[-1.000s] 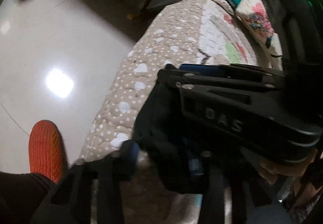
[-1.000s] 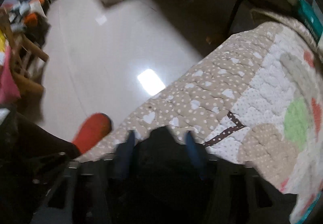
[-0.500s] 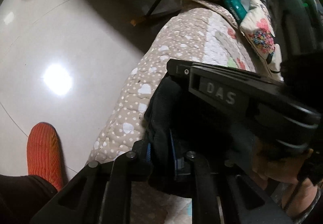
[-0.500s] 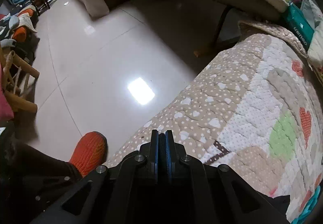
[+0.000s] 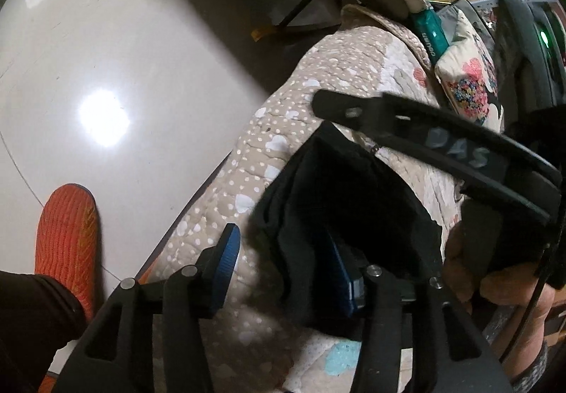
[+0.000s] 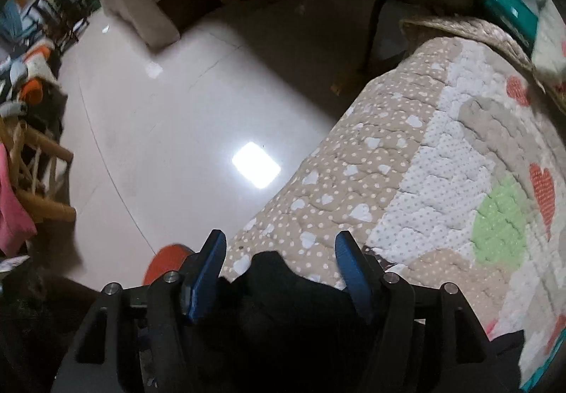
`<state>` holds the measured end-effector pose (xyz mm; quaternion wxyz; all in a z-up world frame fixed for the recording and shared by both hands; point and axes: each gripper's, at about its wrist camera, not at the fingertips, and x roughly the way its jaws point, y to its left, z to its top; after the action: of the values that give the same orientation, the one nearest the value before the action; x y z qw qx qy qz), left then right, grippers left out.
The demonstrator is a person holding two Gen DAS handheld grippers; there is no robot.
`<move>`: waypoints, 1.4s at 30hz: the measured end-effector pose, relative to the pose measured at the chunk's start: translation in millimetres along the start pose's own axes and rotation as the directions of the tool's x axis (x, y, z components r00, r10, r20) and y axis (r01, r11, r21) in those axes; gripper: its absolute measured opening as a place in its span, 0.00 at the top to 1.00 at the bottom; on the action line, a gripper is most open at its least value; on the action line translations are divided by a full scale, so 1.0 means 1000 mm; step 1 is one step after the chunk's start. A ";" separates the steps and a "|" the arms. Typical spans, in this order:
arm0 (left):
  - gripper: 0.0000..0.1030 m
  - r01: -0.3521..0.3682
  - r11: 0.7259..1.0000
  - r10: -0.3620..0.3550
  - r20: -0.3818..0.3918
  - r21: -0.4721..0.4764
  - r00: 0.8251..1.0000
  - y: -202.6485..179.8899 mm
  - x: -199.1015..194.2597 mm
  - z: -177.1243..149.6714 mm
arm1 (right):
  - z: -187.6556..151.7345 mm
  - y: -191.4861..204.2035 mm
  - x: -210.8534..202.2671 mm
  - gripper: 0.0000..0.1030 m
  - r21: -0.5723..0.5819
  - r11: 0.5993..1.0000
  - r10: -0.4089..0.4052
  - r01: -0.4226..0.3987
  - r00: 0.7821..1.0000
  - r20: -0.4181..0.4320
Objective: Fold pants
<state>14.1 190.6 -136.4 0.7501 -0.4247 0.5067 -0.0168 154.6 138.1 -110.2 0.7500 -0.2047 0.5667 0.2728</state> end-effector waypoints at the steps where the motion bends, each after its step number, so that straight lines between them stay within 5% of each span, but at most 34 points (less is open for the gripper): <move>1: 0.53 0.004 1.000 -0.004 -0.003 0.000 1.000 0.000 0.000 -0.001 | -0.001 0.008 0.003 0.33 -0.028 1.000 -0.012 0.012 1.000 -0.014; 7: 0.50 -0.061 0.998 0.062 -0.034 0.025 0.998 -0.001 0.010 -0.002 | -0.011 0.048 0.031 0.37 -0.154 0.981 -0.133 0.119 0.987 -0.085; 8: 0.52 -0.061 0.998 0.062 -0.045 0.033 0.997 -0.002 0.011 -0.002 | -0.013 0.051 0.033 0.46 -0.165 0.975 -0.162 0.146 0.983 -0.088; 9: 0.65 -0.046 0.997 0.049 -0.051 0.053 0.997 -0.004 0.011 -0.001 | -0.014 0.052 0.034 0.70 -0.168 0.969 -0.198 0.181 0.976 -0.087; 10: 0.74 -0.023 0.997 0.027 -0.054 0.068 0.998 -0.007 0.009 -0.001 | -0.016 0.051 0.033 0.82 -0.159 0.969 -0.206 0.191 0.975 -0.084; 13: 0.83 0.003 0.992 0.003 -0.041 0.130 0.999 -0.019 0.001 -0.002 | -0.018 0.047 0.019 0.91 -0.103 0.984 -0.154 0.148 0.986 -0.057; 20: 0.83 0.134 0.976 -0.126 -0.056 0.172 0.990 -0.048 -0.015 -0.008 | -0.028 0.019 -0.031 0.92 0.014 0.997 -0.076 0.076 0.996 0.056; 30: 0.83 0.156 0.925 -0.128 -0.102 0.348 0.987 -0.139 0.010 -0.048 | -0.082 -0.065 -0.092 0.92 0.213 0.975 -0.091 0.055 0.982 0.164; 38: 0.78 0.227 0.834 -0.131 -0.218 0.504 0.967 -0.188 0.029 -0.103 | -0.177 -0.169 -0.102 0.92 0.460 0.887 -0.137 0.049 0.977 0.161; 42: 0.68 0.282 0.788 -0.162 -0.257 0.547 0.953 -0.183 0.011 -0.112 | -0.220 -0.217 -0.104 0.90 0.587 0.795 -0.249 0.155 0.965 0.082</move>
<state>6.5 -0.7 -39.2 0.7821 -0.2304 0.4953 -0.2998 109.7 -182.2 -70.5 0.8431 -0.0061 0.5373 0.0222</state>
